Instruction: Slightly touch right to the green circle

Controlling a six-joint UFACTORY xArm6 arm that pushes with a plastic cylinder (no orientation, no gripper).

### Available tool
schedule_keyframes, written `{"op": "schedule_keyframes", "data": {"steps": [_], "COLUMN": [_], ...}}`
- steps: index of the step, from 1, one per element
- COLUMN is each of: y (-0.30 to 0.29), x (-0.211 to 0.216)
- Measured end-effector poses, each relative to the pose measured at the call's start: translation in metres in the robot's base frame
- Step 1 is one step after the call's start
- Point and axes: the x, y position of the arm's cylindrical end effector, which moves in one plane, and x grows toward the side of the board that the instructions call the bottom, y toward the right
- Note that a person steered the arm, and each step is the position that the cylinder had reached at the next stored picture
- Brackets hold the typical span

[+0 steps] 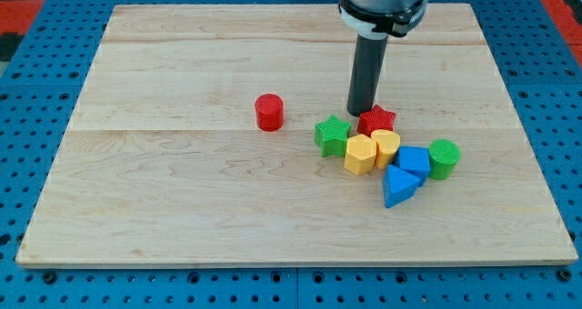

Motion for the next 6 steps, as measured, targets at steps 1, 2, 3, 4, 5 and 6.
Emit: {"op": "schedule_keyframes", "data": {"steps": [1,2,3,4,5,6], "y": [0.023,0.094,0.190,0.199,0.156,0.122], "x": [-0.020,-0.002,0.016,0.088,0.127,0.127]}}
